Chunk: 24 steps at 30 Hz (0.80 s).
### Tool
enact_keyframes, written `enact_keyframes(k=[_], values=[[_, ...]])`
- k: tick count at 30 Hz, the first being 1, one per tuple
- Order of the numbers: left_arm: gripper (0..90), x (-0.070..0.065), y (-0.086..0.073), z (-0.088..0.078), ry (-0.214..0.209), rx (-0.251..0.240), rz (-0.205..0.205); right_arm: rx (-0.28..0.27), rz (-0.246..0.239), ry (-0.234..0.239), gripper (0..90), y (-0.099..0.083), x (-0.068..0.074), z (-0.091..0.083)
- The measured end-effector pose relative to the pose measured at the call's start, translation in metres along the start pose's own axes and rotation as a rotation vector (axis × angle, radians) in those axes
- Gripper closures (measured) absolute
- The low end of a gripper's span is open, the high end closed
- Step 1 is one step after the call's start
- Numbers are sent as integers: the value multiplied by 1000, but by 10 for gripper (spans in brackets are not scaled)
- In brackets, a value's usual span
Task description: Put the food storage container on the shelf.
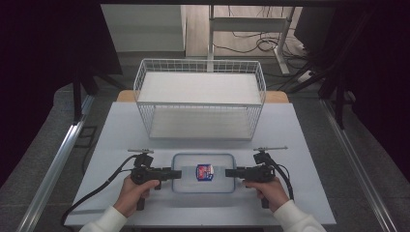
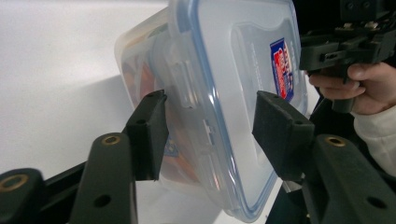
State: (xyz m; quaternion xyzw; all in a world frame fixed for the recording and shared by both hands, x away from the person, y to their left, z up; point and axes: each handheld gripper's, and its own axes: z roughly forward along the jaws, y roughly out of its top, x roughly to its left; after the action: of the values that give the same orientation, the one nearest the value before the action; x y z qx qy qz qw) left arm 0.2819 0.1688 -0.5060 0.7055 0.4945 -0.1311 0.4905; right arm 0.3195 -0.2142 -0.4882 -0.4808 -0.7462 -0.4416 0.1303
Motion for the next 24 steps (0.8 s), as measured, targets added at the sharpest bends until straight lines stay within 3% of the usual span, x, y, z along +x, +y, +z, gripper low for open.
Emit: enact_keyframes(k=[9,24], values=[[504,-4,-1,-5,6,-12,14,-23,18,3,449,-2,3,-3],[512,-6,5,-7,7,-19,22,-53,-19,-27,454,4,13,-8]])
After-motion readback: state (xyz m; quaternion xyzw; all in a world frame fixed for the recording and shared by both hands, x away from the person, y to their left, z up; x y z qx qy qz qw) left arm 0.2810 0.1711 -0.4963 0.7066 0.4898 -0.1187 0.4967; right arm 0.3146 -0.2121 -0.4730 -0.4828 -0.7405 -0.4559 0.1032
